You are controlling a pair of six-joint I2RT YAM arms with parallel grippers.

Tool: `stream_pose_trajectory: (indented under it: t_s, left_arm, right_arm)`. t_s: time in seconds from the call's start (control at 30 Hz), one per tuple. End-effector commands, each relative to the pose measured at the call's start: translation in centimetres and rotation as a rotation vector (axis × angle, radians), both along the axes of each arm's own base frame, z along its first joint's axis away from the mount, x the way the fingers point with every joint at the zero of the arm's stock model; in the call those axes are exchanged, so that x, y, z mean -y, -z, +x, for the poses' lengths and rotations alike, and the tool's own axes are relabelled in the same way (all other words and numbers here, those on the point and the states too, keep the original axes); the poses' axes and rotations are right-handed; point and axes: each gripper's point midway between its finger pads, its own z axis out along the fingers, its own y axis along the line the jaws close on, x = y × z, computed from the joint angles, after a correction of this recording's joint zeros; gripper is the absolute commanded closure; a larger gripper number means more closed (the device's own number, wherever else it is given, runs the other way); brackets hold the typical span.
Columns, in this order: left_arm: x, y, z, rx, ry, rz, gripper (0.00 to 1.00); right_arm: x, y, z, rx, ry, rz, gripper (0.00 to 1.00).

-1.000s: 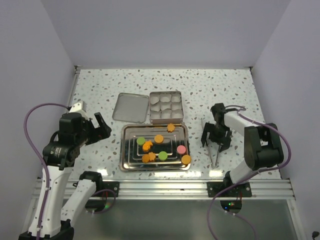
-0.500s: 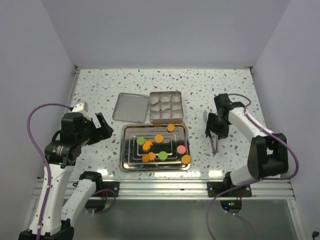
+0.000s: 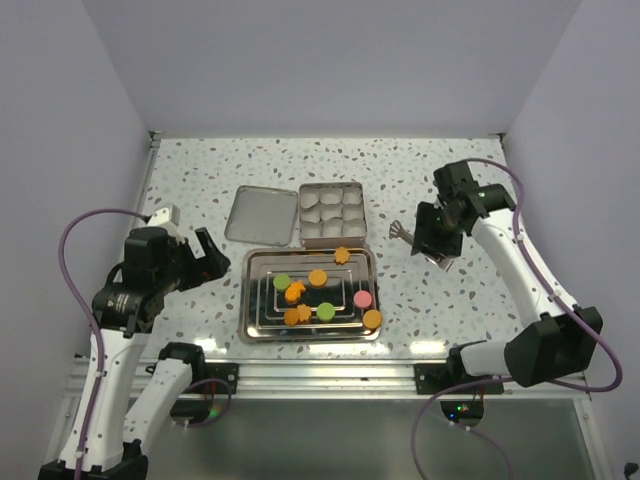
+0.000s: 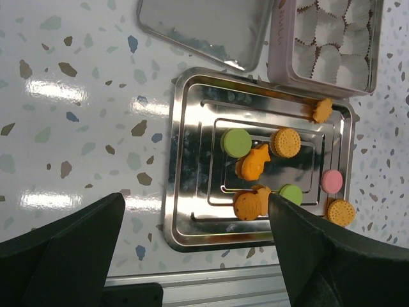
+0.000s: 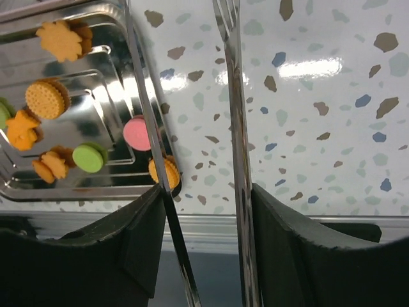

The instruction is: Pack the cookies

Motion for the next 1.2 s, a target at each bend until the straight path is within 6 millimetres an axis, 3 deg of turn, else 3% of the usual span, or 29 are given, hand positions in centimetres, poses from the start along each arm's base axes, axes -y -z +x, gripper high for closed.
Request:
stream_pose_trajectory:
  t_s: [0.0, 0.23, 0.4, 0.7, 0.9, 1.17]
  left_arm:
    - [0.6, -1.0, 0.7, 0.061, 0.03, -0.021, 0.0]
    - [0.6, -0.8, 0.2, 0.06, 0.047, -0.008, 0.0]
    - [0.5, -0.7, -0.1, 0.059, 0.061, 0.009, 0.0]
    - [0.8, -0.8, -0.3, 0.061, 0.086, 0.017, 0.0]
    - [1.1, -1.1, -0.3, 0.067, 0.101, 0.015, 0.0]
    - [1.3, -1.3, -0.3, 0.076, 0.111, 0.019, 0.0]
  right_arm:
    - [-1.6, -2.7, -1.8, 0.004, -0.019, 0.032, 0.45]
    - [-5.9, -5.3, -3.4, 0.023, -0.088, 0.082, 0.49]
    - [-8.6, -5.6, -4.9, 0.008, -0.184, 0.07, 0.47]
    - [-14.4, -3.6, -7.2, -0.025, -0.346, -0.038, 0.51]
    - [-17.2, -2.1, -7.4, -0.041, -0.411, -0.118, 0.48]
    - [-19.1, -0.8, -7.5, -0.073, -0.468, -0.181, 0.43]
